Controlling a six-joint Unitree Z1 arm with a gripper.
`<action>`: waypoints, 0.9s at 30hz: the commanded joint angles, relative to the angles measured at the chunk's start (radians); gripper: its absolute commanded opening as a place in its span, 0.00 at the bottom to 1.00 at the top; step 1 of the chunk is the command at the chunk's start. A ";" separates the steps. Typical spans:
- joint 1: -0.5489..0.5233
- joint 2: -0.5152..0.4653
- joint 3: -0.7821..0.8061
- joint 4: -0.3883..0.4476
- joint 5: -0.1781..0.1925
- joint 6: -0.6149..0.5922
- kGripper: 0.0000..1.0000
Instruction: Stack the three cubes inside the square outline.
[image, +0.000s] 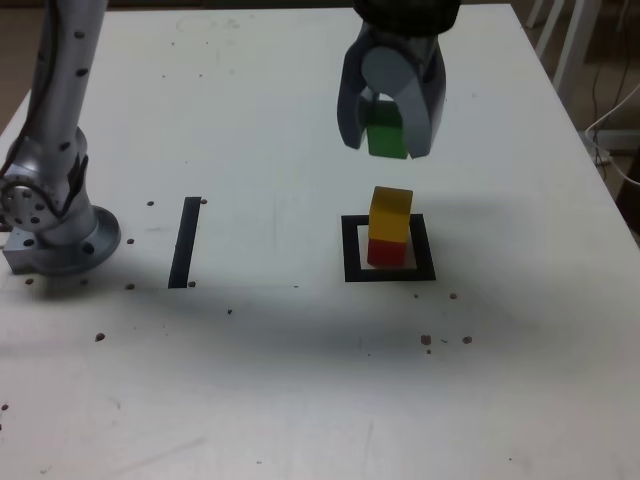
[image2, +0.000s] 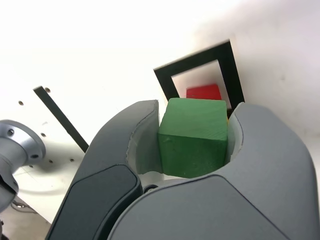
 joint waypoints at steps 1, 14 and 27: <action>-0.016 0.008 -0.004 0.019 -0.010 -0.015 0.26; -0.044 0.021 0.020 0.018 -0.044 -0.049 0.26; -0.068 0.037 0.035 0.011 -0.062 -0.066 0.27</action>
